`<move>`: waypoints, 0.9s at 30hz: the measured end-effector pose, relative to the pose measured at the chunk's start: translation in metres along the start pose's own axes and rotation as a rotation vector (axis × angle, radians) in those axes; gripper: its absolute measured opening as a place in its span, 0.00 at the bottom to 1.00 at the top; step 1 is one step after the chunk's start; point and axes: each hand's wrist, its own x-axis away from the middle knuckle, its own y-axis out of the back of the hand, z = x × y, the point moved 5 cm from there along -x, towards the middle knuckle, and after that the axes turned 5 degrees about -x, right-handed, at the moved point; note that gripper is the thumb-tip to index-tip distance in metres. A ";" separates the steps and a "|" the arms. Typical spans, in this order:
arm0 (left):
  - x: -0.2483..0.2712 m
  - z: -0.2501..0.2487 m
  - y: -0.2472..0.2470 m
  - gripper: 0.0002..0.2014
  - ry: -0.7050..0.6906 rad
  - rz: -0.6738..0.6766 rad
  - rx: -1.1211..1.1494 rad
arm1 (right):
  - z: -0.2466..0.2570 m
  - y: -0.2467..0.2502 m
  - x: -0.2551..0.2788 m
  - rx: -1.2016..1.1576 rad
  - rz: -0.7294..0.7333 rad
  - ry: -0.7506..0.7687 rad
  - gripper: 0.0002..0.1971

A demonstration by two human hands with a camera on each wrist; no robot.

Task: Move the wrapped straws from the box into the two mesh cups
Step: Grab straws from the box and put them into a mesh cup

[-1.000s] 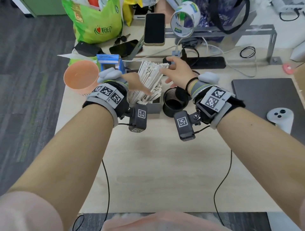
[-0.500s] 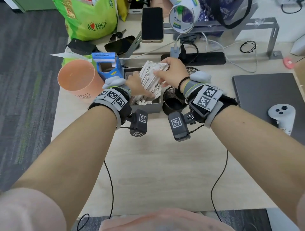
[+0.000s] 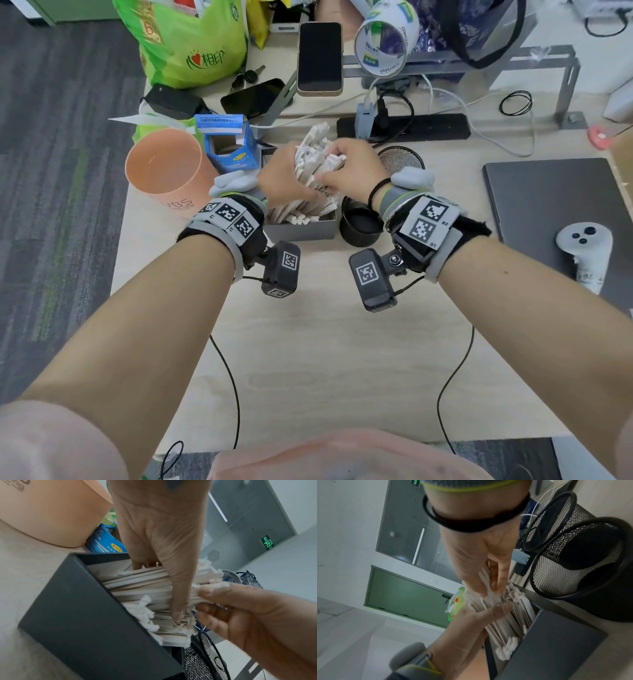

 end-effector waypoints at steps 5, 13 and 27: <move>-0.002 0.005 -0.010 0.51 0.031 0.070 -0.127 | -0.009 -0.003 0.003 0.092 0.108 -0.006 0.09; -0.006 0.005 -0.005 0.28 0.087 0.043 -0.234 | -0.012 0.012 0.006 0.041 0.076 -0.003 0.30; 0.015 0.010 0.013 0.28 0.057 -0.110 0.004 | 0.004 0.015 0.002 0.047 0.149 0.108 0.30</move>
